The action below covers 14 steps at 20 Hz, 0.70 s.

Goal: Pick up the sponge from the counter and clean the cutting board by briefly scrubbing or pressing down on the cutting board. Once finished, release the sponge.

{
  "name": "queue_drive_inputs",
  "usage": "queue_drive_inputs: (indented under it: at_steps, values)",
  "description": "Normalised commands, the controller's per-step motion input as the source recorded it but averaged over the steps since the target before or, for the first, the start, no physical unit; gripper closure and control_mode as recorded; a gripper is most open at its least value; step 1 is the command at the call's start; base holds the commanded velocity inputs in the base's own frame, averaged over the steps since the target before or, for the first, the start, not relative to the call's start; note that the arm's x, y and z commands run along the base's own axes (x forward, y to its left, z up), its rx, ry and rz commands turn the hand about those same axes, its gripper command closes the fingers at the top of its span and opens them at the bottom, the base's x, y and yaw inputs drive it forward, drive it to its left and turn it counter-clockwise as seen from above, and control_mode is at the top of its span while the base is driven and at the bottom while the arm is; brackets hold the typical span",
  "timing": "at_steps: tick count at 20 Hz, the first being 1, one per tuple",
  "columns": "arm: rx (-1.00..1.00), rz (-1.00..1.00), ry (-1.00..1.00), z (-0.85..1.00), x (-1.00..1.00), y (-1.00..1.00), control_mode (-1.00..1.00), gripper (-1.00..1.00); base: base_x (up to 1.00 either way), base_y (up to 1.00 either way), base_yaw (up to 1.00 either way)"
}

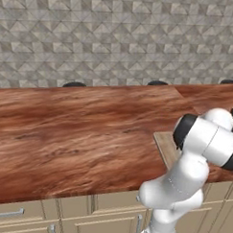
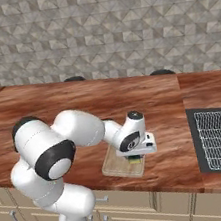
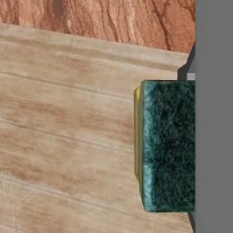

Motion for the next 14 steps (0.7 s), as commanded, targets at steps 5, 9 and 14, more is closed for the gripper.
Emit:
queue_drive_inputs:
  at_steps: [5, 9, 14]
  values:
    - [0.0, 0.0, 0.02, -0.29, -1.0, 0.21, -1.0, 1.0, 0.0, 0.0, 0.0]
    - [0.0, 0.0, 0.02, -0.2, -1.0, 0.19, -1.0, 1.0, 0.0, 0.0, 0.0]
    - [0.0, 0.0, 0.0, -0.01, -0.54, 0.25, -1.0, 1.0, 0.0, 0.0, 0.0]
